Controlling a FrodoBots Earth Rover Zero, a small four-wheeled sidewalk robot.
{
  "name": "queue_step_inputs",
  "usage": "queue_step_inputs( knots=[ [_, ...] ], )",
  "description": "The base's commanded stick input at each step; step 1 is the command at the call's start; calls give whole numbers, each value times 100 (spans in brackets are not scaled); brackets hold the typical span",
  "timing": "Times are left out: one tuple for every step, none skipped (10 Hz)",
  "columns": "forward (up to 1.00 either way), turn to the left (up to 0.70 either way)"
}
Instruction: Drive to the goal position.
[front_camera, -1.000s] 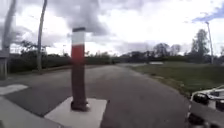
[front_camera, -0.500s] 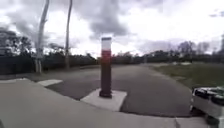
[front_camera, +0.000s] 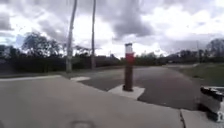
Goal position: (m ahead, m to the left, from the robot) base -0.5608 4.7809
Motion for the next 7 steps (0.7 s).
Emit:
queue_step_inputs(
  knots=[
    [0,0],
    [0,0],
    [0,0],
    [0,2],
    [0,5],
    [0,7],
    [6,10]
  ],
)
